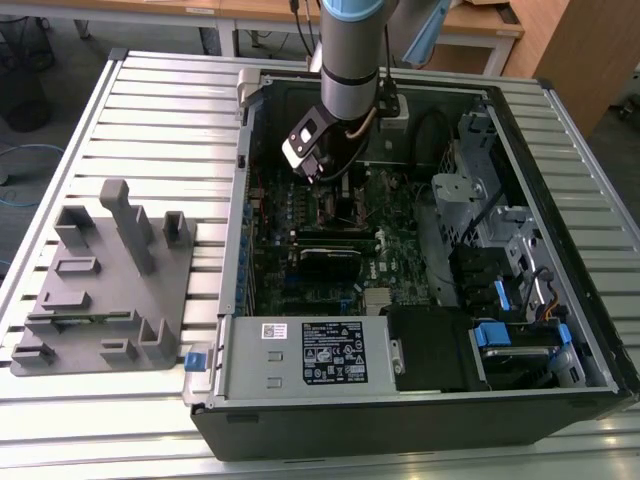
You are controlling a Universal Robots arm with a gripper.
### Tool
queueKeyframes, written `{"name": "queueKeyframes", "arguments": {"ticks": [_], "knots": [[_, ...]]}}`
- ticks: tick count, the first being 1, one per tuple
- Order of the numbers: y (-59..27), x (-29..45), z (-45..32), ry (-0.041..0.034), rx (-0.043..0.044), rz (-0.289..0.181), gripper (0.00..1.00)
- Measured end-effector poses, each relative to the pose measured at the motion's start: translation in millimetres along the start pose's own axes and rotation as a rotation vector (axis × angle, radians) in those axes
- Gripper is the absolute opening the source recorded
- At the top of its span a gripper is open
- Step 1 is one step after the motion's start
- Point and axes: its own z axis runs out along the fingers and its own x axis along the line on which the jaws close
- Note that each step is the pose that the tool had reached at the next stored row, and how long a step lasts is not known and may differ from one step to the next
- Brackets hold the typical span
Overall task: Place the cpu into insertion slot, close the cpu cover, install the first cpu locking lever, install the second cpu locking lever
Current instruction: 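Place the cpu into insertion slot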
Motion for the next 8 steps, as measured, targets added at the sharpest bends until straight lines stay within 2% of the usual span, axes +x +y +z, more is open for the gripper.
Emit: {"name": "queueKeyframes", "arguments": {"ticks": [8], "knots": [[0.1,0.0,-2.6,0.0006,0.0001,0.0,0.54]]}}
